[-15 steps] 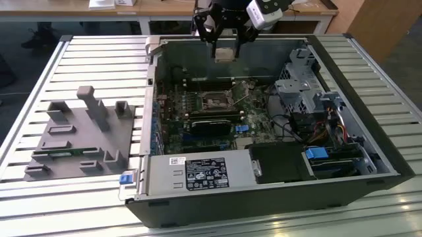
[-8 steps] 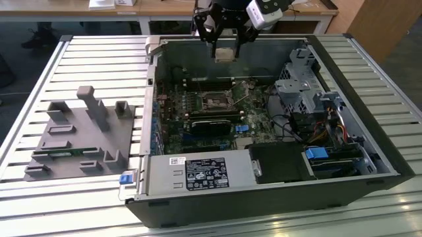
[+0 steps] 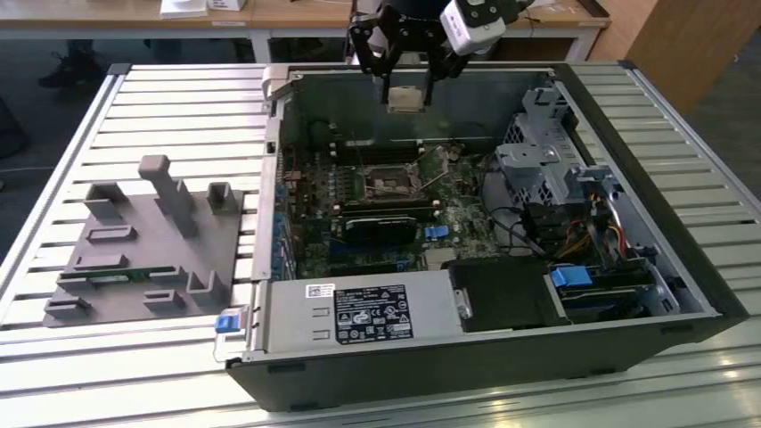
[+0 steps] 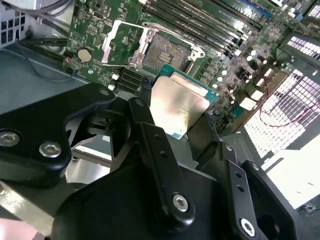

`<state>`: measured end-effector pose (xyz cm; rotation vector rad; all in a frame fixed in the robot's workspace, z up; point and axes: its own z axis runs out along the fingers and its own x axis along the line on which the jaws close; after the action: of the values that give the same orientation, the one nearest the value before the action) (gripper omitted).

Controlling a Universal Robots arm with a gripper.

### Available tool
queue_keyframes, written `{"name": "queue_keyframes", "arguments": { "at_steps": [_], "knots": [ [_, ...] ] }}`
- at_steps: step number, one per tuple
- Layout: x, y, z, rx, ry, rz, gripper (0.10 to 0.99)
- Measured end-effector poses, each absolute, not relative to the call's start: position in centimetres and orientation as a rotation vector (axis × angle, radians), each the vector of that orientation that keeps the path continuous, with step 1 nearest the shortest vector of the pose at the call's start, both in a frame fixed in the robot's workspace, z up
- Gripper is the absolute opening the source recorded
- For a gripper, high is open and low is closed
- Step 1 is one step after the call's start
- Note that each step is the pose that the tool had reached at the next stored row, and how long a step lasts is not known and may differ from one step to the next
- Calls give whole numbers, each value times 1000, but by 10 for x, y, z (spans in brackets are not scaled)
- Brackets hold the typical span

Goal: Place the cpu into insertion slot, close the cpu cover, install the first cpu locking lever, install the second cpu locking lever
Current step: 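Place the cpu into insertion slot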

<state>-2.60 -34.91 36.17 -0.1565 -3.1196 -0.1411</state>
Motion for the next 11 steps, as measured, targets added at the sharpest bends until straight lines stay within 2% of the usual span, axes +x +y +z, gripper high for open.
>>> {"name": "queue_keyframes", "arguments": {
  "at_steps": [11],
  "knots": [
    [-27,-349,361,-287,-3114,-142,537]
  ]
}}
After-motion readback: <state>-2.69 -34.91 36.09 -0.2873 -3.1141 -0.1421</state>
